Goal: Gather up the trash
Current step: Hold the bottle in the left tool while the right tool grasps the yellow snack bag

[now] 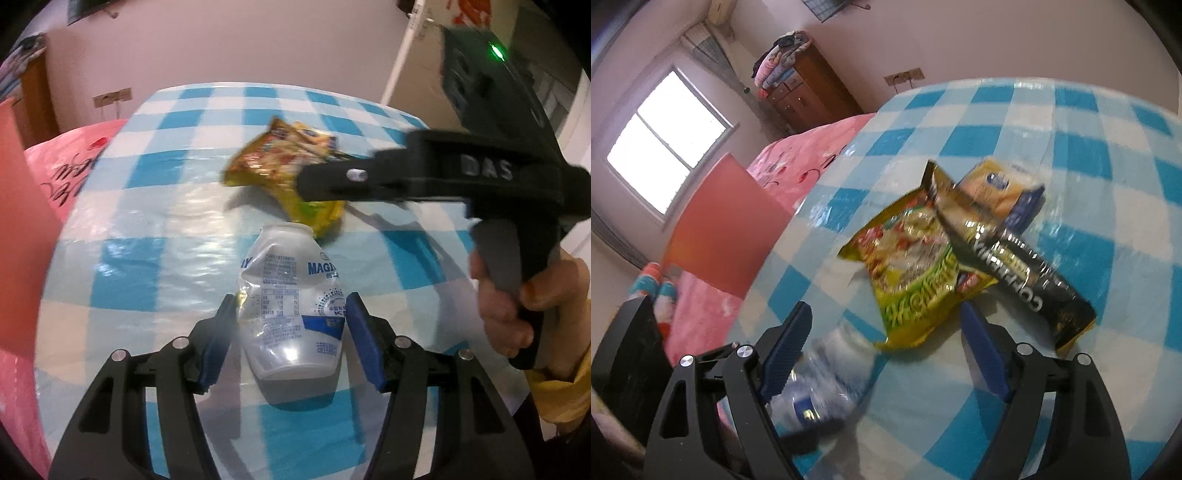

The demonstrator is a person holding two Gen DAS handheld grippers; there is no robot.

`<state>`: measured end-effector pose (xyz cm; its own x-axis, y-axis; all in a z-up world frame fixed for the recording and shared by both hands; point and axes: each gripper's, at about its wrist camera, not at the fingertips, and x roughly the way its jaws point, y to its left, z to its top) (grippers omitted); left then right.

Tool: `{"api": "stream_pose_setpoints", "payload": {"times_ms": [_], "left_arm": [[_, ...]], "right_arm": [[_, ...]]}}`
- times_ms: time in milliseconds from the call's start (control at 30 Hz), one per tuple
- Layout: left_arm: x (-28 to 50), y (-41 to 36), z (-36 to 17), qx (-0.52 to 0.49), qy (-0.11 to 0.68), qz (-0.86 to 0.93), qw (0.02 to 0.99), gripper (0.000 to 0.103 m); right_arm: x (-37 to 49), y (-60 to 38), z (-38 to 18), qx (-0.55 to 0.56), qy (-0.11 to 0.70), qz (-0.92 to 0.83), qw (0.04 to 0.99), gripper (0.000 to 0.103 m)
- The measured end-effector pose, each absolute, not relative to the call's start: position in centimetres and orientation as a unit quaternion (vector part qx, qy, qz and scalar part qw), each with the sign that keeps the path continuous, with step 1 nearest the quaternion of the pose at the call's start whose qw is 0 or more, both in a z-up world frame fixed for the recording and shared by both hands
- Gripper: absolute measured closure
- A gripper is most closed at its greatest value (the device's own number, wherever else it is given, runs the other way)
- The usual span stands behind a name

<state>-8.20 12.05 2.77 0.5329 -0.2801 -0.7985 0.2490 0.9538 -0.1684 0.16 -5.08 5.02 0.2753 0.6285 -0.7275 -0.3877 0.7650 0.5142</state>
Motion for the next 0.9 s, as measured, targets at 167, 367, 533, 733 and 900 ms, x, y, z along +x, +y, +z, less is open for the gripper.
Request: {"api": "stream_pose_setpoints", "payload": {"times_ms": [167,367,533,733,900], "left_arm": [[-8.0,14.7,3.2,-0.038,0.451,-0.127,0.883,0.042],[-7.4,16.8,3.8,-0.054,0.441,-0.104,0.890,0.042],[-7.2,17.6,3.7,-0.063,0.439,-0.096,0.891,0.042],[-7.4,18.4,3.7,-0.075,0.439,-0.091,0.891,0.042],[-7.3,18.6,3.6,-0.082,0.437,-0.091,0.891,0.042]], "right_arm": [[0.0,-4.1,6.3,0.063,0.476,0.291,0.827,0.021],[1.0,-1.9,6.1,0.002,0.466,0.295,0.834,0.028],[1.8,-0.7,4.9,-0.028,0.477,0.297,0.827,0.030],[1.6,0.4,4.0,-0.061,0.471,0.286,0.832,0.038],[1.8,-0.4,4.1,-0.043,0.469,0.275,0.838,0.052]]}}
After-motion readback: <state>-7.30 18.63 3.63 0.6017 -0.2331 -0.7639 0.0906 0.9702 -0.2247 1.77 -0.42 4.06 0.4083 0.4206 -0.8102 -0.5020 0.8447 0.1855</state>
